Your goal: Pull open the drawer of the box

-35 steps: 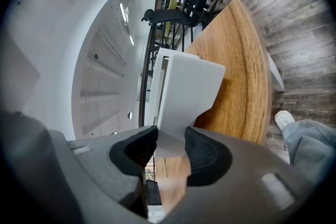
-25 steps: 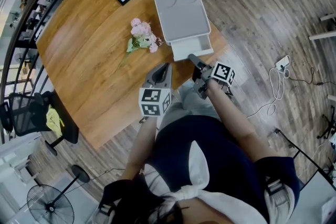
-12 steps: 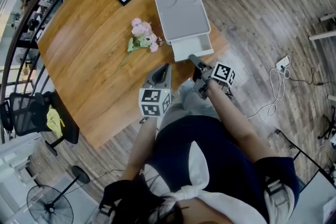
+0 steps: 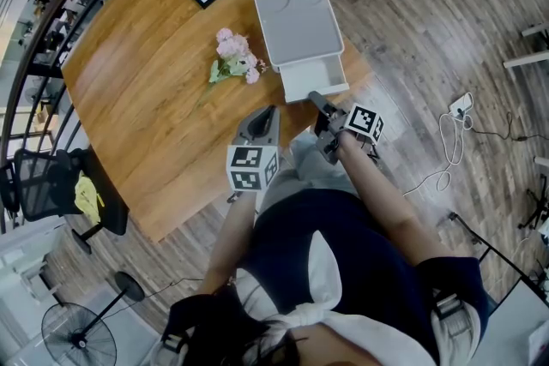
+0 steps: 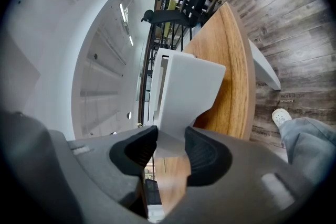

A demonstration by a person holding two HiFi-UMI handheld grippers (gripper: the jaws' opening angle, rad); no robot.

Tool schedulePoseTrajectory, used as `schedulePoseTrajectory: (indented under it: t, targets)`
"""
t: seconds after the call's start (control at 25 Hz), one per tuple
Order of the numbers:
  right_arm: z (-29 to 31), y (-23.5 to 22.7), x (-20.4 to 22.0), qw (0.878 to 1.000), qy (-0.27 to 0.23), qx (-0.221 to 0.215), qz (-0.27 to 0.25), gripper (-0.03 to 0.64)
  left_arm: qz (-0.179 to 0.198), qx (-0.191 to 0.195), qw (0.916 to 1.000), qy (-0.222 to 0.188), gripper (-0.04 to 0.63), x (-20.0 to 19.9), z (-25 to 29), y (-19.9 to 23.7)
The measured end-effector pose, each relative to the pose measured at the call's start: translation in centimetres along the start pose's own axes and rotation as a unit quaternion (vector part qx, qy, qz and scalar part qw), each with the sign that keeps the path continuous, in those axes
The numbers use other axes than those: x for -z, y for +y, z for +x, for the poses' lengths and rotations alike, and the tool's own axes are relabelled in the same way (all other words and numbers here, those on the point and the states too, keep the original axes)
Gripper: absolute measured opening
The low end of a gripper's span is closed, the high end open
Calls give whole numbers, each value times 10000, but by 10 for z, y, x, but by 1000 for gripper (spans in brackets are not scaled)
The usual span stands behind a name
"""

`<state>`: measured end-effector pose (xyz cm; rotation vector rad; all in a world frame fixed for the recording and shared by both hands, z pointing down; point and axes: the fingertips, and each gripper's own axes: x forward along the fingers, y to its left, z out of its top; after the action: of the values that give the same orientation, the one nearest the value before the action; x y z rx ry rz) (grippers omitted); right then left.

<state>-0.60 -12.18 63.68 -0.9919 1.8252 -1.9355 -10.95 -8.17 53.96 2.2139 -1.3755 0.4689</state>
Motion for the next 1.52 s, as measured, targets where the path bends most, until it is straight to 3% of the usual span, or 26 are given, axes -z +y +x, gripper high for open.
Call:
schedulePoseTrajectory:
  t: [1.52]
  targets:
    - [-24,-6,19,9999,73,112,82,167,-87,-11,10000,-19,29,16,-12,-14]
